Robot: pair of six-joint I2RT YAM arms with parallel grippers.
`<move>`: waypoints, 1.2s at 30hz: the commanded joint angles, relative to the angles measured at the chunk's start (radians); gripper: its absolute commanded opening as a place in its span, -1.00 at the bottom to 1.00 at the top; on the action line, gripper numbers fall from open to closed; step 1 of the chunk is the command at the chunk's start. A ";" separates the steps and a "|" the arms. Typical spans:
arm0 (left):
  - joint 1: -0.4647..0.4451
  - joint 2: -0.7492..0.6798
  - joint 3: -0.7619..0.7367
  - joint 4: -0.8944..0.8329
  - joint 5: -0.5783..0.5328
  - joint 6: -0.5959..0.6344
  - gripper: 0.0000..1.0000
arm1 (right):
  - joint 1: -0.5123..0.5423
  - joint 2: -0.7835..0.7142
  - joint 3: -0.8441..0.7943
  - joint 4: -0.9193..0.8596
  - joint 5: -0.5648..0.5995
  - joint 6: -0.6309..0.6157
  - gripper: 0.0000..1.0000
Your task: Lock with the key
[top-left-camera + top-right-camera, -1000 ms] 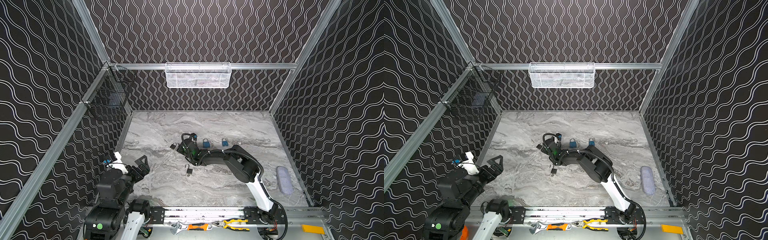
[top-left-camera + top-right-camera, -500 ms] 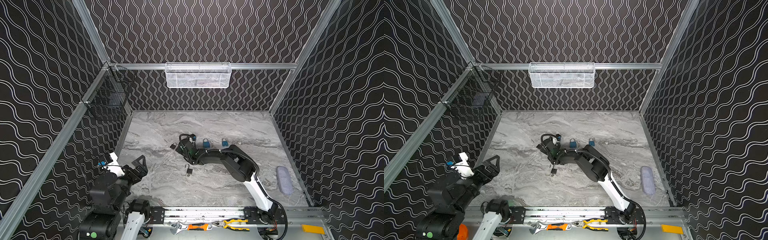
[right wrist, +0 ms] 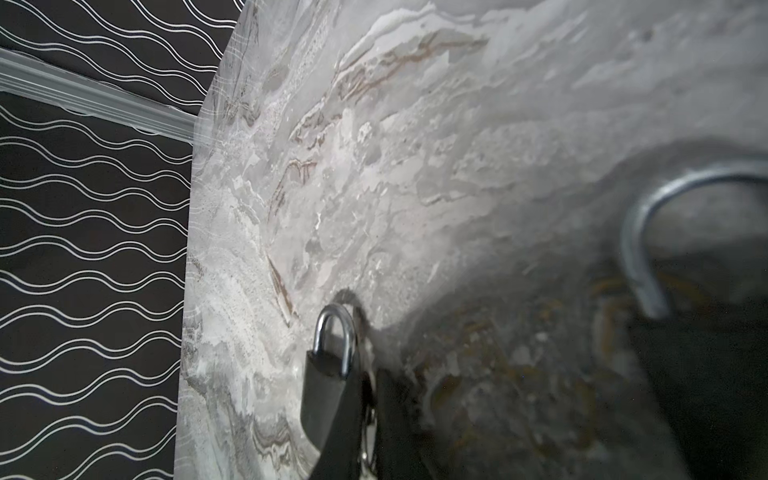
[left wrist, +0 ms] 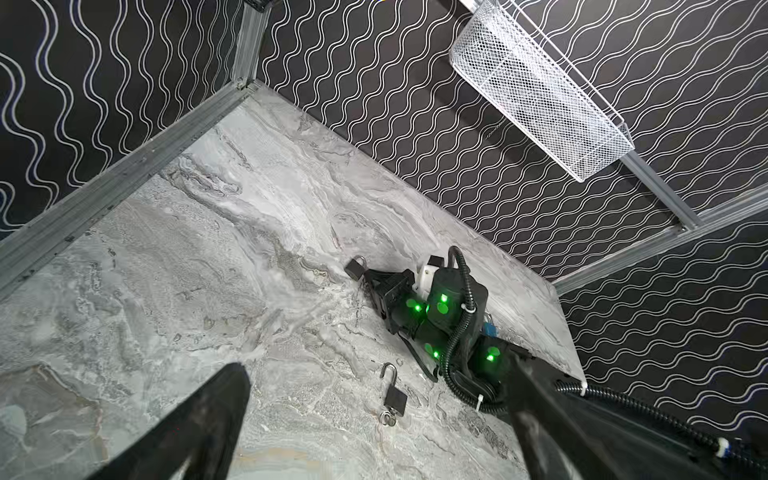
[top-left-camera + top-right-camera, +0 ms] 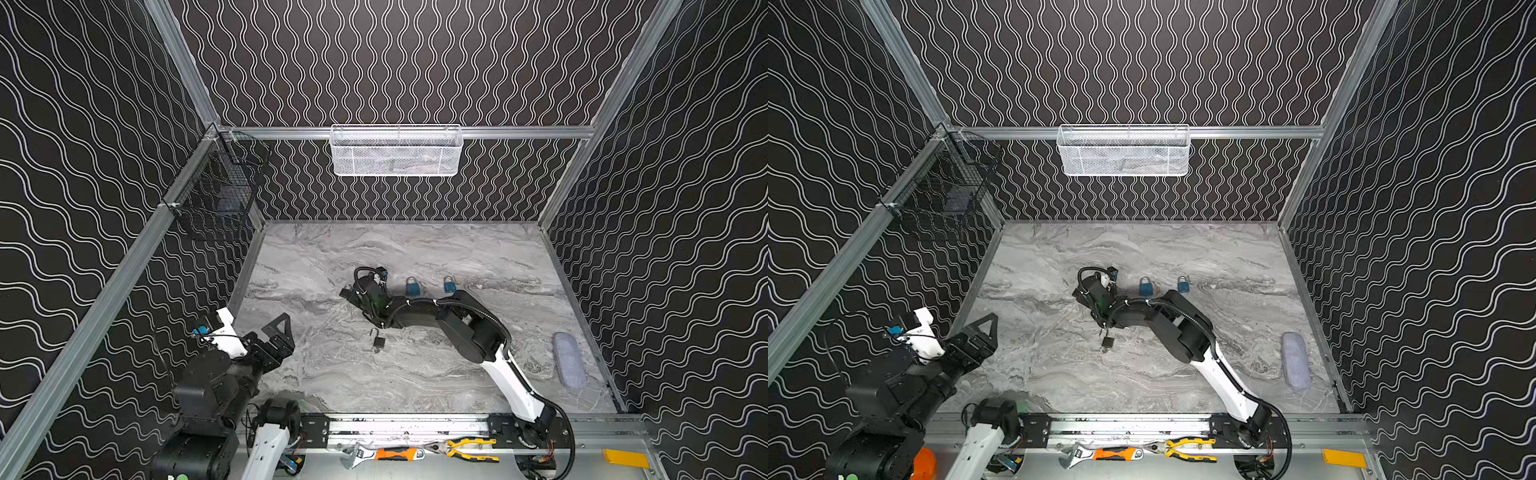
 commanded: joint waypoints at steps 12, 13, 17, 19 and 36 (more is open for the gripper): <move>0.002 0.025 -0.005 0.002 0.022 0.008 0.97 | 0.002 -0.025 -0.026 -0.032 -0.017 0.026 -0.20; 0.002 0.026 -0.004 0.000 0.022 0.013 0.97 | 0.001 -0.029 -0.034 -0.028 -0.017 0.028 -0.17; 0.002 0.053 0.001 -0.011 0.042 0.032 0.97 | 0.002 -0.054 -0.059 -0.034 -0.010 0.024 0.00; 0.002 0.076 0.001 -0.019 0.049 0.039 0.97 | 0.002 -0.070 -0.067 -0.042 -0.013 0.015 0.14; 0.002 0.156 -0.069 -0.006 0.131 0.087 0.97 | 0.023 -0.336 -0.222 -0.199 -0.021 -0.049 0.64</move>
